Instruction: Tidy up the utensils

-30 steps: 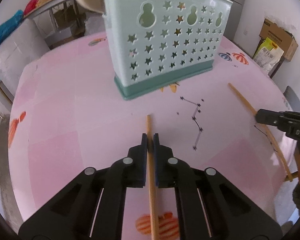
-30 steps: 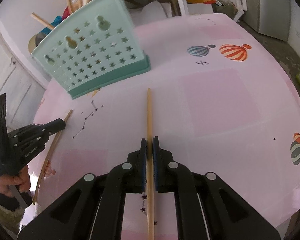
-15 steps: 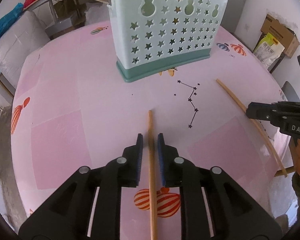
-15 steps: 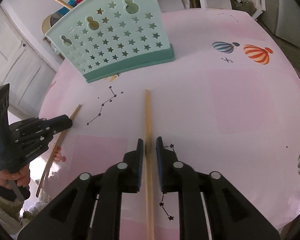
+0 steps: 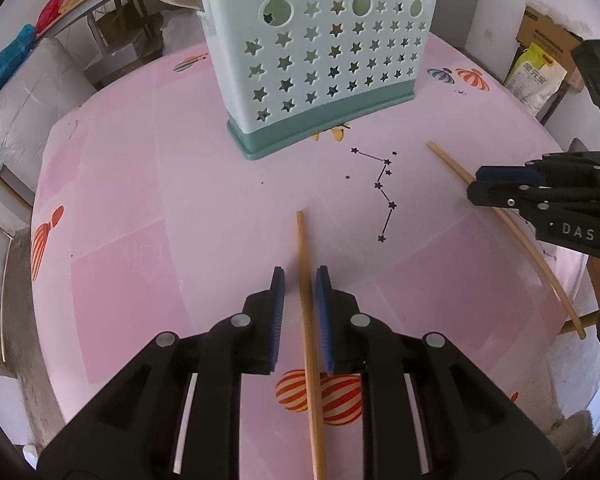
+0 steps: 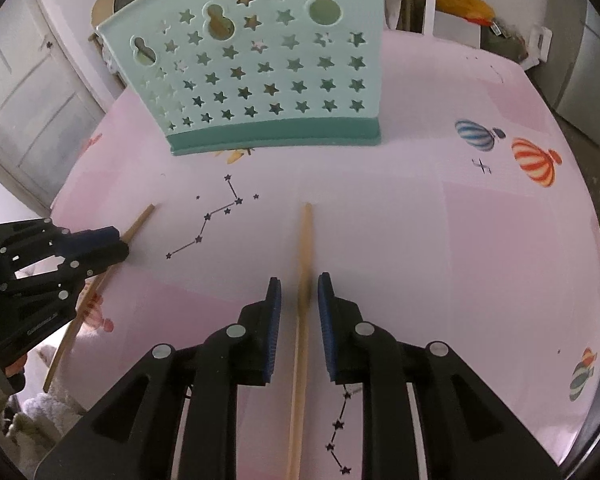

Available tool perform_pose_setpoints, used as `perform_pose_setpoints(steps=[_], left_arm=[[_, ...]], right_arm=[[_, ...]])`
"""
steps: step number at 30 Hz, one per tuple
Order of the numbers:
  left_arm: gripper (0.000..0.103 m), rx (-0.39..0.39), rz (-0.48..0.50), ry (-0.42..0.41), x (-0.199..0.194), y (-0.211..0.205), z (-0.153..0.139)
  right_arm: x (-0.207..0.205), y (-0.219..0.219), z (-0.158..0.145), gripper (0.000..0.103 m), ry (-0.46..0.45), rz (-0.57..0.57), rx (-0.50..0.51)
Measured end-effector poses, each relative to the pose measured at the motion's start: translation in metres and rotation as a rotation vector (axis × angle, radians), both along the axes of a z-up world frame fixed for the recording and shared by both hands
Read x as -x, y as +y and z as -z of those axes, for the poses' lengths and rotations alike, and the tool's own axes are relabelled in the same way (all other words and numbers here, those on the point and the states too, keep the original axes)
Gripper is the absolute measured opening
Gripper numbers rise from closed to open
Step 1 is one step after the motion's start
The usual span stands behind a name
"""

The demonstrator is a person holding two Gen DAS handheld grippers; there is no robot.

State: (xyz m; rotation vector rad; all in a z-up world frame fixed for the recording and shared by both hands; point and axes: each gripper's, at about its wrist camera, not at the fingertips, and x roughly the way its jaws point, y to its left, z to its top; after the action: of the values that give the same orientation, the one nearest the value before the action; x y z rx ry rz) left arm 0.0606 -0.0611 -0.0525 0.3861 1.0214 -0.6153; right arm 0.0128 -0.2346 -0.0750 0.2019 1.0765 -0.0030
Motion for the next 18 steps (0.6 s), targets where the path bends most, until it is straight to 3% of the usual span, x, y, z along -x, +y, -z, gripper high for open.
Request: perform_pose_setpoints(steps=[5,8,18], left_arm=[[0.012,0.007,0.009,-0.009,-0.002,-0.002,0.001],[0.004,0.014,0.013,-0.01,-0.002,-0.001,0.001],[0.004,0.078,-0.029,-0.004,-0.016,0.006,-0.01]], right_arm=[[-0.007,0.002,0.0,0.012,0.013,0.009,0.03],[-0.008,0.0,0.0,0.006,0.011,0.02,0.011],[-0.008,-0.013,-0.002,0.006,-0.031,0.077,-0.049]])
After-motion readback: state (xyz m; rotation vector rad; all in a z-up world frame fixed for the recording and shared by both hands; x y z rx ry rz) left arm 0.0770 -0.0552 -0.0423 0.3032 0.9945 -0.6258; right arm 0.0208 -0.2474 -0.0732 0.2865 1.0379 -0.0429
